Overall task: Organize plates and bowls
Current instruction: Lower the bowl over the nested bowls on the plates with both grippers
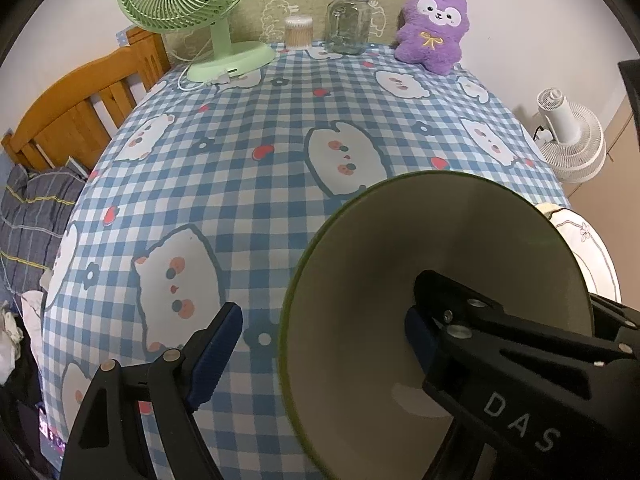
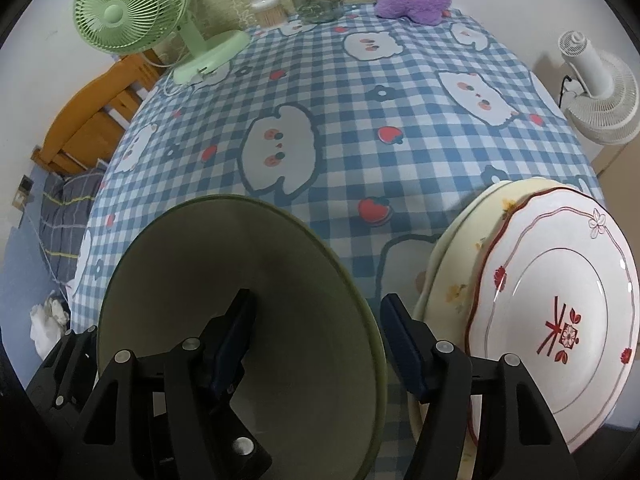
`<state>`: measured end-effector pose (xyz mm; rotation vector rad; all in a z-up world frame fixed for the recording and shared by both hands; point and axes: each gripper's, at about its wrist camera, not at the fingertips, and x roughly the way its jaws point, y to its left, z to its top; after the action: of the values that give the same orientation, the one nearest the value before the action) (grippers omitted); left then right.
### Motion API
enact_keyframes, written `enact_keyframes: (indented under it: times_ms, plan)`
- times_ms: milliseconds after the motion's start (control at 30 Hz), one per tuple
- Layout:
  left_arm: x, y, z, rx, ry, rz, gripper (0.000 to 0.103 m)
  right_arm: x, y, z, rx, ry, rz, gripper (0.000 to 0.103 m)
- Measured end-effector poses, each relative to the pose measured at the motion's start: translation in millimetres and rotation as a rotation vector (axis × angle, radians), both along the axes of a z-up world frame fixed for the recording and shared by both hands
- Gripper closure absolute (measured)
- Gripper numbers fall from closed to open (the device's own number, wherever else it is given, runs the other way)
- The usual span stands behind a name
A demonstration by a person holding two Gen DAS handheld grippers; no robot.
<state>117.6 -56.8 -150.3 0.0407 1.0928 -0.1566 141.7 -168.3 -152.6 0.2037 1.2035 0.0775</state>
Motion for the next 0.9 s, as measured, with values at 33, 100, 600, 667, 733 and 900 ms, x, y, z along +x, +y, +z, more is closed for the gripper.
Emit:
enact_keyframes:
  times_ms: [33, 100, 600, 667, 733, 900]
  plan:
    - [0.0, 1.8, -0.2, -0.01, 0.004, 0.002, 0.02, -0.6, 0.6, 0.3, 0.0, -0.004, 0.002, 0.039]
    - [0.0, 2.7, -0.7, -0.02, 0.011, 0.002, 0.02, -2.4, 3.1, 1.5, -0.001, -0.01, 0.009, 0.045]
    - [-2.5, -4.7, 4.0, -0.088, 0.044, -0.02, 0.047, -2.3, 3.8, 5.5, -0.005, 0.011, -0.011, 0.049]
    - [-3.0, -4.2, 3.9, -0.09, 0.047, -0.018, 0.047, -2.5, 4.1, 5.7, -0.007, 0.013, -0.012, 0.049]
    - [-3.0, -4.1, 3.8, -0.091, 0.049, -0.017, 0.047, -3.7, 5.6, 6.9, -0.01, 0.014, -0.012, 0.049]
    - [-7.6, -0.5, 7.7, -0.096, 0.055, -0.008, 0.047, -5.4, 8.1, 10.8, -0.006, 0.02, -0.008, 0.049]
